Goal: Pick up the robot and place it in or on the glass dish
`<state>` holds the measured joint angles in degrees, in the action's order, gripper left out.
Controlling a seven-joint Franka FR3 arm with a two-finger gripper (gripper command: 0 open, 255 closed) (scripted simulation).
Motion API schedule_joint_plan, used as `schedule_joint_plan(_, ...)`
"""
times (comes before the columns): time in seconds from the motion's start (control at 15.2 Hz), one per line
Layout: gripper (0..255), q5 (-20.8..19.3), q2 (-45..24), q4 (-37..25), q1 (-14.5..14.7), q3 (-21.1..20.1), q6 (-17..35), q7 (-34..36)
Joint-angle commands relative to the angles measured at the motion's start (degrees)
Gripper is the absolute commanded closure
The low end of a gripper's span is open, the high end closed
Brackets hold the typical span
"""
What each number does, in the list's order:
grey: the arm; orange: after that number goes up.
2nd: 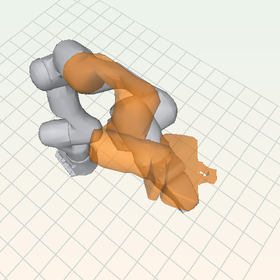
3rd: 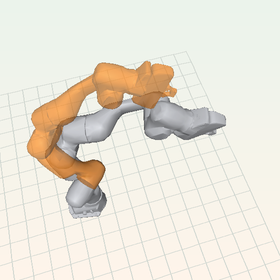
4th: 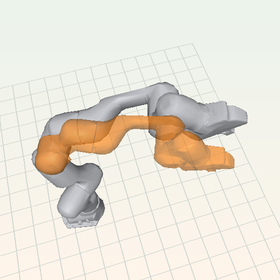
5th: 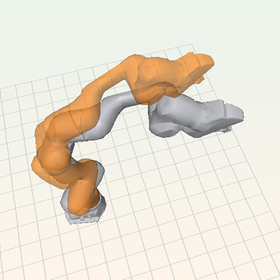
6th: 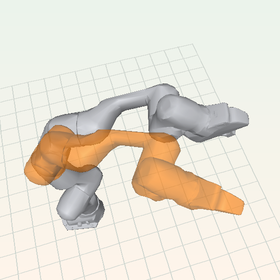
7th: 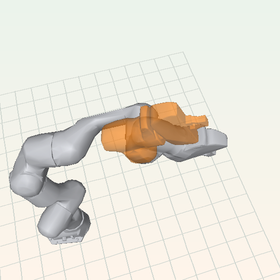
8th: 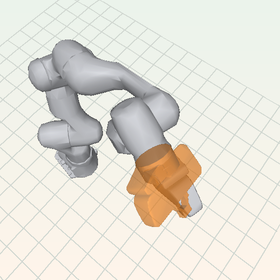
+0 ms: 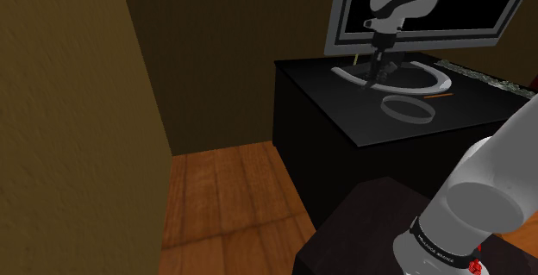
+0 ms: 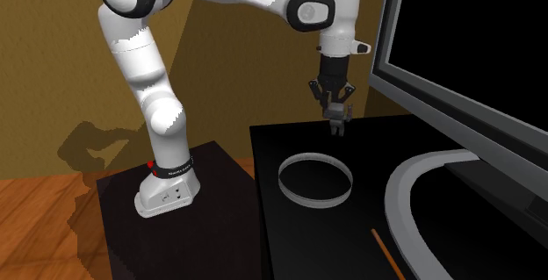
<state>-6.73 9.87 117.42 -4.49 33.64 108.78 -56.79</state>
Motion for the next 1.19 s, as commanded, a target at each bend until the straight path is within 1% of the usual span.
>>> schedule_joint_plan(0.0, 255, 0.0, 0.2, -1.4, 0.1, -0.2, -1.6, 0.1)
schedule_joint_plan(0.46, 255, 0.0, 0.6, -6.4, 0.3, -0.6, -6.9, 0.1)
schedule_joint_plan(0.79, 255, -3.8, 6.7, -2.3, -2.6, 1.4, -7.7, -3.4)
schedule_joint_plan(1.12, 255, -7.4, 11.7, 0.2, -5.7, 3.9, -9.0, -7.8)
